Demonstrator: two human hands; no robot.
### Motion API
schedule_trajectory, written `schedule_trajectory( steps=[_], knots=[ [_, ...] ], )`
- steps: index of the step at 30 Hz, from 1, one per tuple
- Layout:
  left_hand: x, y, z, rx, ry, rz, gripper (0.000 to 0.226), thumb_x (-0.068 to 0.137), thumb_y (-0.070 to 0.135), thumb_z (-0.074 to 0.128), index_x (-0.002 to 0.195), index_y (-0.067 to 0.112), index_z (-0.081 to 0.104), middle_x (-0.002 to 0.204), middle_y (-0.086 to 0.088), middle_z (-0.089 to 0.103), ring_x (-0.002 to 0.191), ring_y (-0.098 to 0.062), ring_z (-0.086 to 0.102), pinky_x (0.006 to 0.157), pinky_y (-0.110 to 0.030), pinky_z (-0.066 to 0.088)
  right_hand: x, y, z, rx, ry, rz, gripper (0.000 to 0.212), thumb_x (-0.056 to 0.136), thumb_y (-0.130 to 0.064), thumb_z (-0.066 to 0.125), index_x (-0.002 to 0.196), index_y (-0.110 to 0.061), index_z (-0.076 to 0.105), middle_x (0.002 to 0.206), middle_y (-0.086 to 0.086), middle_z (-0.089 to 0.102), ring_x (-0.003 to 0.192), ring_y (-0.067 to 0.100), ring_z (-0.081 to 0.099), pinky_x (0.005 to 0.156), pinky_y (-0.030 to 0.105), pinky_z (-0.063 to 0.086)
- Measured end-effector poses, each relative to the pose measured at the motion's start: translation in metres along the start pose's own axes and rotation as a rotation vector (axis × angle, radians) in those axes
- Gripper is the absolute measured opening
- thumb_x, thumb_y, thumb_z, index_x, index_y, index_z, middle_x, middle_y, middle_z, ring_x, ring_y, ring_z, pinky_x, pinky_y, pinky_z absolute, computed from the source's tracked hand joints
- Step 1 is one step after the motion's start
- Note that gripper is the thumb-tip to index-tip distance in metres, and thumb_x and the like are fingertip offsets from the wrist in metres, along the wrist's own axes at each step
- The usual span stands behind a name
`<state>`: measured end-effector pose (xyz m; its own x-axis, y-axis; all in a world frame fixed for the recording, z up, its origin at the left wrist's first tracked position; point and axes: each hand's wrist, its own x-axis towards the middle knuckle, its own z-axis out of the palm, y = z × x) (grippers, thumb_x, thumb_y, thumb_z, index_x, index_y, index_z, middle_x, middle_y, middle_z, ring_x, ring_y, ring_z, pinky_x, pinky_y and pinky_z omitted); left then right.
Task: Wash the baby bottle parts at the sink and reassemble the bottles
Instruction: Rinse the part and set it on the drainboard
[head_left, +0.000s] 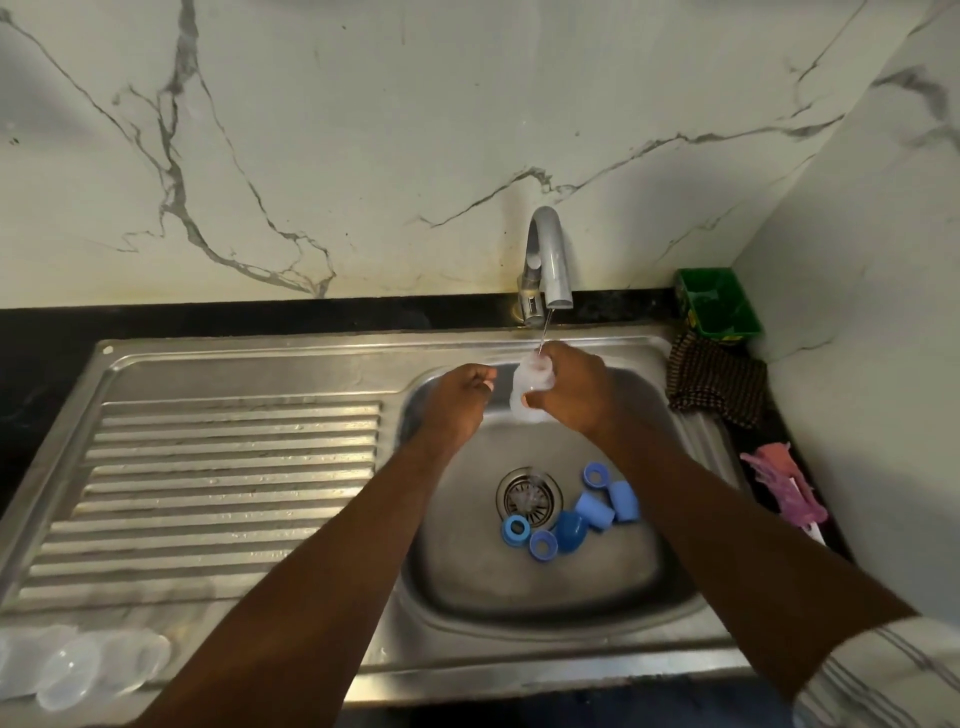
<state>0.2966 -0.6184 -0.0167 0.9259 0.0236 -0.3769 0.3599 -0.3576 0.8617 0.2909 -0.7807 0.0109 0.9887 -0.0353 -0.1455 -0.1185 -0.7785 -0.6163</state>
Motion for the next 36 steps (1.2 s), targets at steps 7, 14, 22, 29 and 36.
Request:
schedule_trajectory(
  steps=[7, 14, 22, 29, 36],
  knots=[
    [0.000, 0.008, 0.006, -0.087, -0.004, -0.015, 0.026, 0.103, 0.018, 0.052, 0.124, 0.008, 0.064, 0.120, -0.011, 0.066, 0.109, -0.024, 0.063, 0.102, -0.045, 0.052, 0.006, 0.003, -0.001, 0.042, 0.002, 0.026, 0.057, 0.075, -0.021, 0.085, 0.125, -0.017, 0.057, 0.116, -0.002, 0.063, 0.108, 0.016, 0.059, 0.083, 0.026, 0.041],
    [-0.004, 0.010, 0.006, -0.227, -0.082, -0.078, 0.034, 0.099, 0.037, 0.060, 0.124, 0.015, 0.063, 0.118, -0.009, 0.069, 0.105, -0.022, 0.067, 0.097, -0.041, 0.055, 0.010, 0.007, 0.002, 0.636, -0.056, 0.191, 0.057, 0.081, -0.008, 0.079, 0.131, -0.015, 0.052, 0.126, 0.013, 0.061, 0.112, 0.030, 0.063, 0.089, 0.043, 0.058],
    [0.001, 0.017, 0.010, 0.184, -0.281, 0.144, 0.076, 0.068, 0.060, 0.077, 0.128, 0.017, 0.060, 0.117, 0.003, 0.065, 0.112, -0.024, 0.064, 0.097, -0.041, 0.053, -0.002, 0.013, 0.017, 1.324, -0.231, 0.631, 0.023, 0.099, -0.023, 0.053, 0.103, -0.004, 0.064, 0.094, 0.018, 0.068, 0.081, 0.026, 0.070, 0.079, 0.032, 0.057],
    [-0.007, 0.029, 0.004, 0.277, -0.295, 0.202, 0.038, 0.092, 0.046, 0.067, 0.116, 0.018, 0.062, 0.102, 0.000, 0.067, 0.086, -0.010, 0.065, 0.077, -0.027, 0.057, -0.002, 0.017, 0.018, 1.281, -0.318, 0.721, 0.036, 0.096, -0.031, 0.063, 0.113, 0.000, 0.066, 0.103, 0.021, 0.071, 0.085, 0.029, 0.072, 0.064, 0.032, 0.062],
    [-0.026, 0.025, -0.003, 0.093, -0.273, 0.039, 0.049, 0.091, 0.044, 0.069, 0.127, 0.014, 0.055, 0.115, -0.009, 0.067, 0.103, -0.025, 0.068, 0.085, -0.038, 0.060, -0.015, 0.020, 0.015, 0.993, -0.250, 0.558, 0.028, 0.091, -0.030, 0.070, 0.112, -0.013, 0.063, 0.110, 0.014, 0.068, 0.091, 0.025, 0.067, 0.065, 0.032, 0.058]
  ],
)
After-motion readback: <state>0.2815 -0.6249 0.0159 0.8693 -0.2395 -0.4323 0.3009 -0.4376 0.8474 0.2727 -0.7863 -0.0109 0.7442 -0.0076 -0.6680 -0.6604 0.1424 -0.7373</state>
